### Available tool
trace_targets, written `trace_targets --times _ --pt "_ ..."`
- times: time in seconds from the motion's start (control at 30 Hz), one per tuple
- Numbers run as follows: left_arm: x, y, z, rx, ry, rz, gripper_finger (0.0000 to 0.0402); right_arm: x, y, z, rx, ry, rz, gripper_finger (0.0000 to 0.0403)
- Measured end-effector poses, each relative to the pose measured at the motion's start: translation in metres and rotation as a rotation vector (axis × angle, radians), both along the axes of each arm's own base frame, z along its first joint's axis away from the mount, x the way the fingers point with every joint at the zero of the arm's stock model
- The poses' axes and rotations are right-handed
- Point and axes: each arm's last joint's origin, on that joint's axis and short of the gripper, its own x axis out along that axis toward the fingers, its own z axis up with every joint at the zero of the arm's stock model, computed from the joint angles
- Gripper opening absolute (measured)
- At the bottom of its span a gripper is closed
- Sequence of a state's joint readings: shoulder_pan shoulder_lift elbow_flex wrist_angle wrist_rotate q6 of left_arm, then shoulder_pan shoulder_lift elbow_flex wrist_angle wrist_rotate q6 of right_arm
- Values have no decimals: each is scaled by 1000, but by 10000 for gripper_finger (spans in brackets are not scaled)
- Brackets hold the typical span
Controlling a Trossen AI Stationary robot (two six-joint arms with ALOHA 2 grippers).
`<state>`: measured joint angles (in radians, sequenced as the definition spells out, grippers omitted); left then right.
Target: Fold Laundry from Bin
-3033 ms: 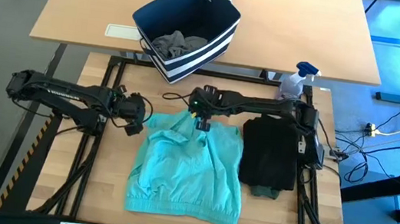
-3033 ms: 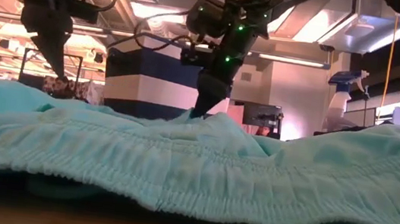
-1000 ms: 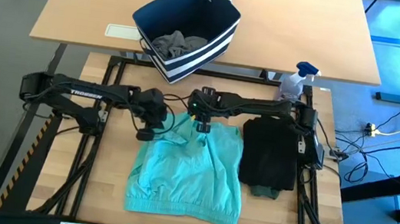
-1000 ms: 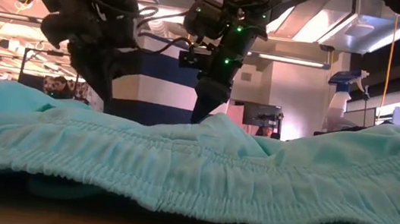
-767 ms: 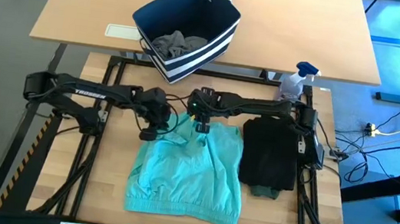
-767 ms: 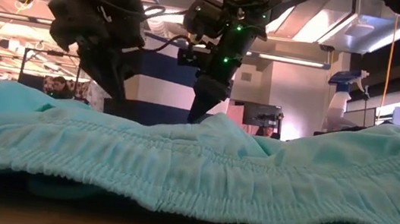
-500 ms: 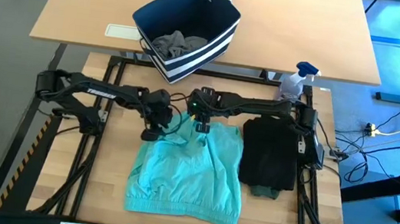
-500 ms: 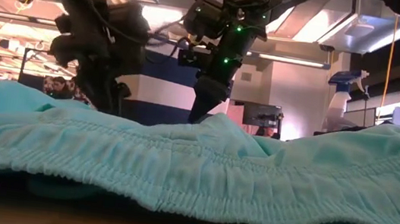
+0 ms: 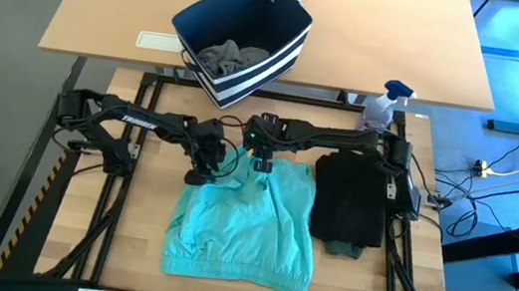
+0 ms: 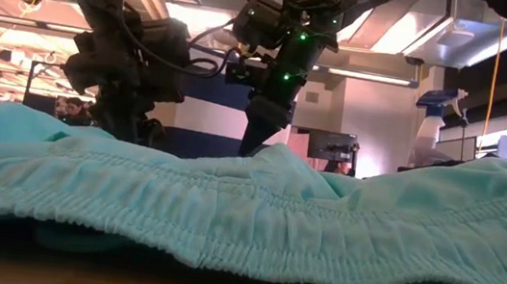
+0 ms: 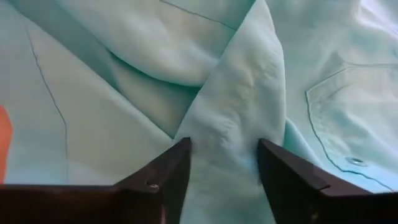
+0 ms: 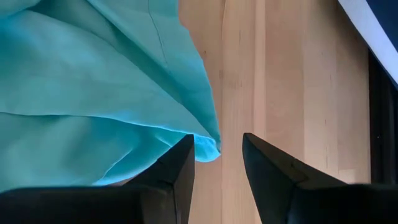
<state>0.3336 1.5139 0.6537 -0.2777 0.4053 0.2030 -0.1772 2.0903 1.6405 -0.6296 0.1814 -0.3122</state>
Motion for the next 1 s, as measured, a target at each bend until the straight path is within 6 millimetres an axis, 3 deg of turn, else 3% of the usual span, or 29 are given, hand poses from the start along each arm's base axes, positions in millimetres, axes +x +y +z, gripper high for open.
trace_targets --times 0.23,0.3,0.5,0.73,1.0 --pt "0 1 -1 58 8 -6 34 0 0 0 0 0 0 136" --pt "0 1 0 62 8 -8 10 0 0 0 0 0 0 136" --pt "-4 2 8 115 4 17 2 0 0 0 0 1 0 136" --pt "-17 1 37 226 -36 90 1 0 0 0 1 6 1 136" --pt "-44 14 48 461 152 371 0 -3 0 -1 -14 40 1 136"
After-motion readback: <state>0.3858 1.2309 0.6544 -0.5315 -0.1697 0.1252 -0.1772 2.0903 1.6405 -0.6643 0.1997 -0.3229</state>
